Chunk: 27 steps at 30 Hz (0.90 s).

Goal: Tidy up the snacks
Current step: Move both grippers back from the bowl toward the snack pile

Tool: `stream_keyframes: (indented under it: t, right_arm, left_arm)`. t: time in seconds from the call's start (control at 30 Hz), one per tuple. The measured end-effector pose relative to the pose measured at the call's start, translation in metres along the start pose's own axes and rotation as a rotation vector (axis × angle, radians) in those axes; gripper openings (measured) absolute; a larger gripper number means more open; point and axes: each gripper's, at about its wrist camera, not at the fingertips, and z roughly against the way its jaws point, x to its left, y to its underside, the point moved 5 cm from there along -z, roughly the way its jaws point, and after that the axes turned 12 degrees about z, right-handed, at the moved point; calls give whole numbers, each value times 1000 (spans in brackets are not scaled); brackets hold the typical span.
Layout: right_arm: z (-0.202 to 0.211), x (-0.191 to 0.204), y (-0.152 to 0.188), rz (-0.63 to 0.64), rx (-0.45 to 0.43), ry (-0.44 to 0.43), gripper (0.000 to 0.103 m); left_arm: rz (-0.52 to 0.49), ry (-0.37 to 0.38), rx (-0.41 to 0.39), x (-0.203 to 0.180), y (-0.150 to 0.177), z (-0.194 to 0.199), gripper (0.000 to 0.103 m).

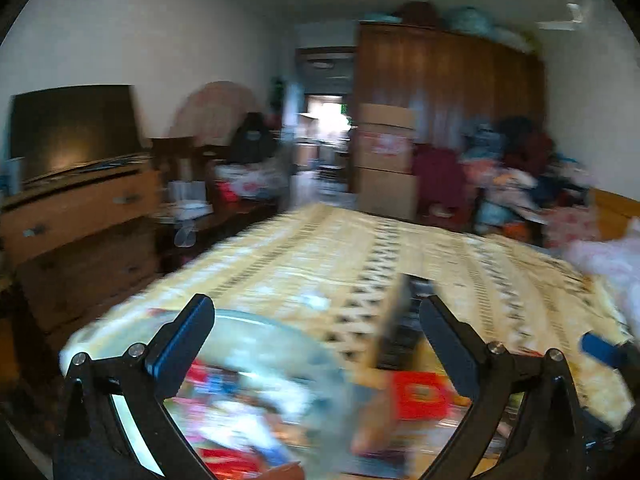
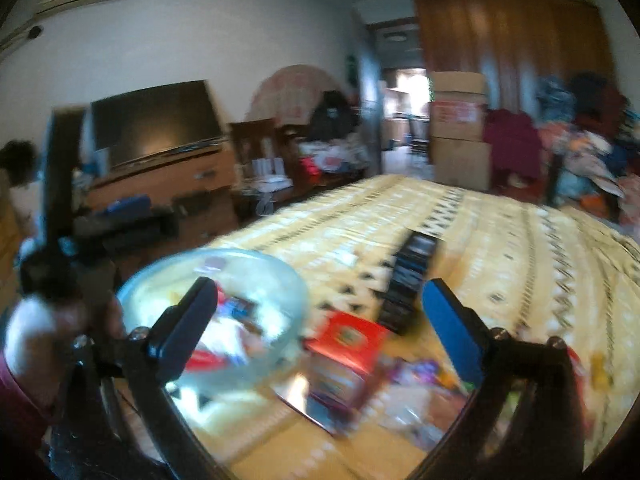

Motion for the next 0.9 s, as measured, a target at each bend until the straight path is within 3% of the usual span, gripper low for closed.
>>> stream_keyframes:
  t: [0.2, 0.4, 0.67, 0.9]
  right_arm:
    - [30, -60, 77, -133, 136, 125, 103]
    - [56, -98, 150, -227, 263, 203, 103]
    - [71, -131, 239, -324, 413, 240, 103]
    - [60, -153, 294, -371, 505, 242, 103]
  left_arm:
    - [-61, 141, 169, -83, 68, -23, 103]
    - [-148, 184, 342, -149, 154, -46, 103]
    - [-228, 147, 463, -171, 239, -72, 103]
    - [-324, 188, 566, -185, 315, -87, 103]
